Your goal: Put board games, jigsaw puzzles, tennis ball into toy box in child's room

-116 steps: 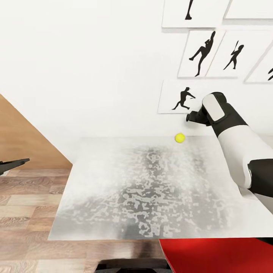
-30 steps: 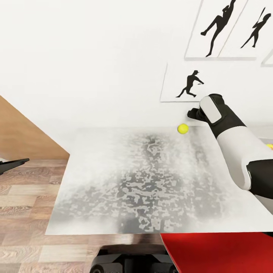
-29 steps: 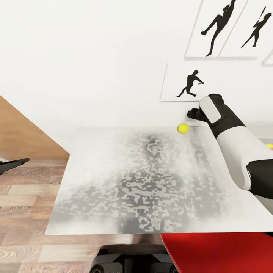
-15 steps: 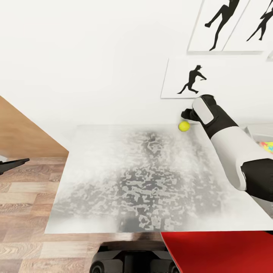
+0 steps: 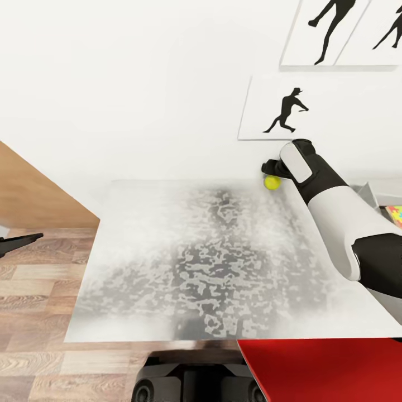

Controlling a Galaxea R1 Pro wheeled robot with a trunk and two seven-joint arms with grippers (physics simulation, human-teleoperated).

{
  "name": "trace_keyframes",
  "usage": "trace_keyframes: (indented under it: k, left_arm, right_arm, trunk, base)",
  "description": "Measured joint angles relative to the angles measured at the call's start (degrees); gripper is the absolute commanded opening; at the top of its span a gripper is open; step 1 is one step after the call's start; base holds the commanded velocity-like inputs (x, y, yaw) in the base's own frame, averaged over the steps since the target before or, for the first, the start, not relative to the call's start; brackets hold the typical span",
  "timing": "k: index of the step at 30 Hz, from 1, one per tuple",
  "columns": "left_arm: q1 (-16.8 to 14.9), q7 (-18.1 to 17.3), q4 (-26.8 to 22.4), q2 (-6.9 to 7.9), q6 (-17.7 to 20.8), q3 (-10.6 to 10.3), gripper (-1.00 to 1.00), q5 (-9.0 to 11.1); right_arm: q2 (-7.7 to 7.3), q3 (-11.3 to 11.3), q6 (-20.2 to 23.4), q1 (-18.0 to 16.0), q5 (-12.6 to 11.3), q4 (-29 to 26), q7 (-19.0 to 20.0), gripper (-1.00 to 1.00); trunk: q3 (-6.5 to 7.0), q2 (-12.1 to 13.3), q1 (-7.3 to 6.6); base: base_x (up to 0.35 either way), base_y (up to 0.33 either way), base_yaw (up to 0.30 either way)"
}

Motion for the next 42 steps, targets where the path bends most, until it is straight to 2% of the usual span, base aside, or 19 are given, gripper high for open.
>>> trace_keyframes:
  k: [16, 42]
  left_arm:
    - [0.0, 0.0, 0.0, 0.0, 0.01, 0.0, 1.0, 0.0]
    - [0.0, 0.0, -0.02, 0.0, 0.02, 0.0, 1.0, 0.0]
  right_arm:
    - [-0.08, 0.13, 0.05, 0.0, 0.2, -0.14, 0.27, 1.0]
    - [-0.21, 0.09, -0.23, -0.61, 0.34, -0.32, 0.28, 1.0]
  trunk:
    - [-1.42, 0.0, 0.0]
    - [-1.91, 0.0, 0.0]
  base:
    - [0.0, 0.0, 0.0]
    - [0.0, 0.0, 0.0]
